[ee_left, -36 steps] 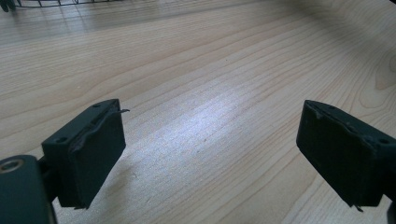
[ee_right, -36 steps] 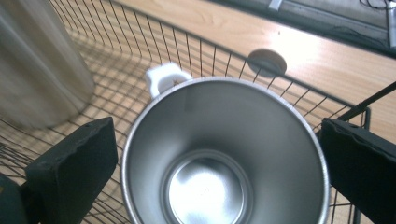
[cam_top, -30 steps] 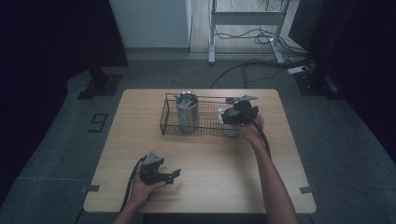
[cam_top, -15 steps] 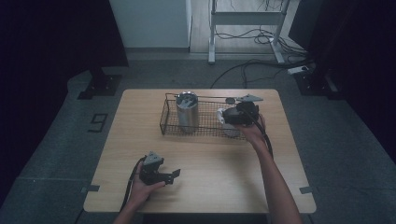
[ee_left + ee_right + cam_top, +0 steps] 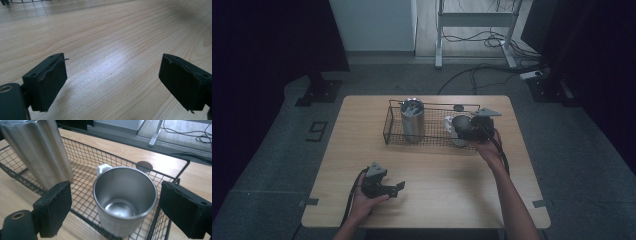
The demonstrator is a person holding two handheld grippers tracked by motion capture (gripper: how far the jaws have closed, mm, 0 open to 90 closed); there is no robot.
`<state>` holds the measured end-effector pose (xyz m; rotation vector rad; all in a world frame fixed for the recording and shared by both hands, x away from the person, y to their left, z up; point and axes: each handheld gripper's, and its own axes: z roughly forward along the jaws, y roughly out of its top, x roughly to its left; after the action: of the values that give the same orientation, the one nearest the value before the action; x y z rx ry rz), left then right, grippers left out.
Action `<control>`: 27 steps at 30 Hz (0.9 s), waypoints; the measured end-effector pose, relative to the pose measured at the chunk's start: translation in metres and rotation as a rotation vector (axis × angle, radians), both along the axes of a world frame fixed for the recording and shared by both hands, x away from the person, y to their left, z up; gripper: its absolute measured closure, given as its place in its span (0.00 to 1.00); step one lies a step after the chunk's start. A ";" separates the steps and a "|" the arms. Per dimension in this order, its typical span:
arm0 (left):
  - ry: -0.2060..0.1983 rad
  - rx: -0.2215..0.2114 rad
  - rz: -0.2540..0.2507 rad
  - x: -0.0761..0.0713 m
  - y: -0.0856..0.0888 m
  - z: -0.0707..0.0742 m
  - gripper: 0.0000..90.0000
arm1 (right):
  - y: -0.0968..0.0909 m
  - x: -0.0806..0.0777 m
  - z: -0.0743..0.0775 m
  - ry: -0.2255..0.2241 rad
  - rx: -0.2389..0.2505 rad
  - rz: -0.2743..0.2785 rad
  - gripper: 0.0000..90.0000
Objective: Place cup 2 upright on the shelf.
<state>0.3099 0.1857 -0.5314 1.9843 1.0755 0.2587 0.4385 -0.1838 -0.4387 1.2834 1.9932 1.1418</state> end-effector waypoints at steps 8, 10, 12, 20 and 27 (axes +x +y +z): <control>-0.001 0.002 0.001 0.000 0.000 0.000 0.09 | -0.014 -0.023 -0.006 -0.017 0.009 -0.006 0.14; -0.003 0.002 0.001 0.000 0.000 0.000 0.09 | -0.018 -0.029 -0.008 -0.018 0.015 -0.002 0.14; -0.003 0.001 0.001 0.000 0.001 0.000 0.09 | -0.020 -0.035 -0.010 -0.021 0.017 0.001 0.14; -0.002 0.006 0.003 0.001 0.000 0.000 0.09 | -0.029 -0.061 -0.022 -0.028 0.044 0.025 0.14; -0.003 0.011 0.003 0.001 0.000 -0.001 0.09 | -0.035 -0.083 -0.035 -0.022 0.041 0.040 0.14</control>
<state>0.3107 0.1856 -0.5320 1.9917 1.0773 0.2697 0.3553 -0.2191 -0.4741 1.2508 1.9976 1.2165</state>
